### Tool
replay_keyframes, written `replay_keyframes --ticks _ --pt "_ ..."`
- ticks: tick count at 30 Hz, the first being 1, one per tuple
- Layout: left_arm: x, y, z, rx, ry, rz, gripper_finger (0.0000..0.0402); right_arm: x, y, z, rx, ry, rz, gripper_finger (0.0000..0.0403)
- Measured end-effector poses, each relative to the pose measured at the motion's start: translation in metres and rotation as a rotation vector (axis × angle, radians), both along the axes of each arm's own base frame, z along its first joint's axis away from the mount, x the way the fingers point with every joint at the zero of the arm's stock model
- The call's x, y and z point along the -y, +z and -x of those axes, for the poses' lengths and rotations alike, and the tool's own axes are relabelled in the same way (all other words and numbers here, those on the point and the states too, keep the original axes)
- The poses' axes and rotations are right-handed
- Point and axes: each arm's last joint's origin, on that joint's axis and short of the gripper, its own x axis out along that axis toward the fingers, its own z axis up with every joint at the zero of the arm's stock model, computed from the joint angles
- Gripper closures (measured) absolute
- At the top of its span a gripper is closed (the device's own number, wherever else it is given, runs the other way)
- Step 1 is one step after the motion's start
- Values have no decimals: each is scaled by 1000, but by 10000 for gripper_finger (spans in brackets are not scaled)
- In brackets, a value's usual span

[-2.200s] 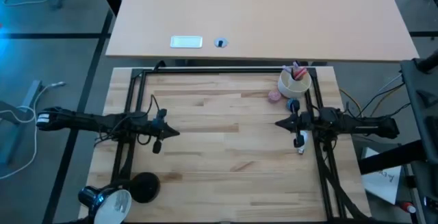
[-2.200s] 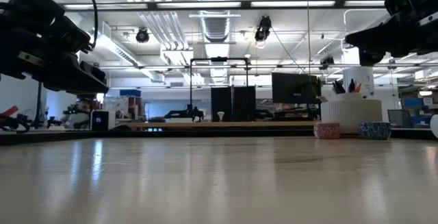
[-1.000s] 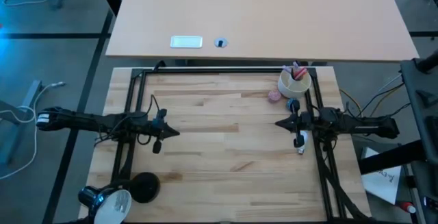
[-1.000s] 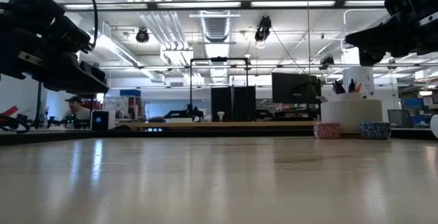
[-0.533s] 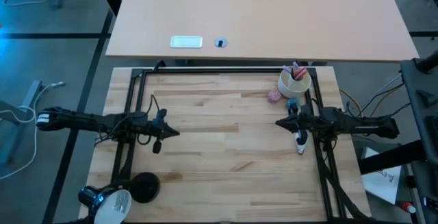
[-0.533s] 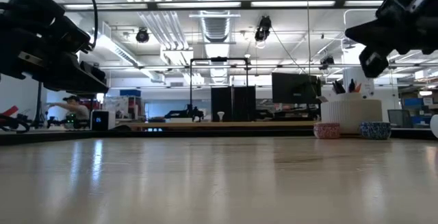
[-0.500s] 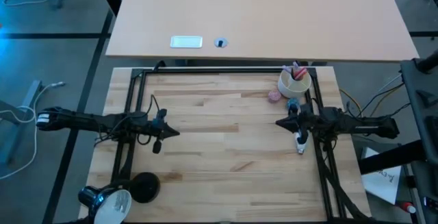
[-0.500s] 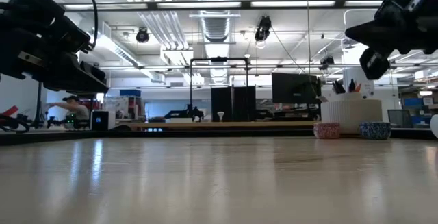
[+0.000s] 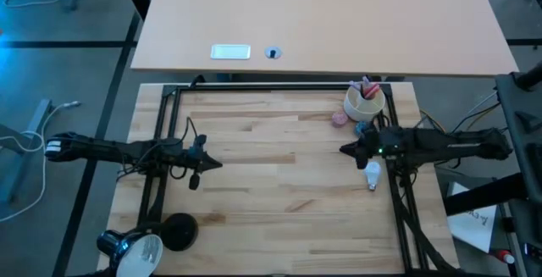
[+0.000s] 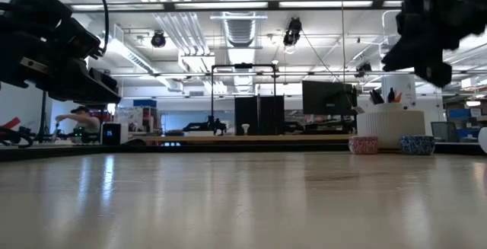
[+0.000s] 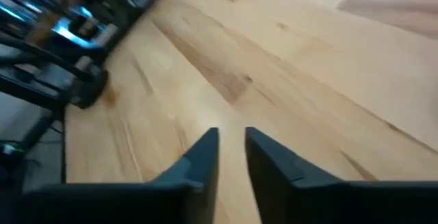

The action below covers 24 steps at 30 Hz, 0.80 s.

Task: Screw lightbulb
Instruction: Insert the lightbulb into the lamp

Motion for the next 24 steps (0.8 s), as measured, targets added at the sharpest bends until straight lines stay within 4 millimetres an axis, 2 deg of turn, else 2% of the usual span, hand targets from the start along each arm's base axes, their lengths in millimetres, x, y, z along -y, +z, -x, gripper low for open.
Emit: replay_keyframes --ticks 4,8,13,18,24 --pt "0 0 0 1 1 0 401 -1 20 -15 -281 -47 -29 255" --pt "0 0 0 0 0 0 401 -2 24 -28 -591 -138 -78 195" --pt "0 0 0 2 0 0 401 -15 5 -45 -891 -196 -142 142" --pt "0 0 0 1 0 0 401 -41 -19 -59 -1057 -159 -244 105" --pt "0 0 0 1 0 0 401 -68 -32 -60 -1172 -183 -324 87"
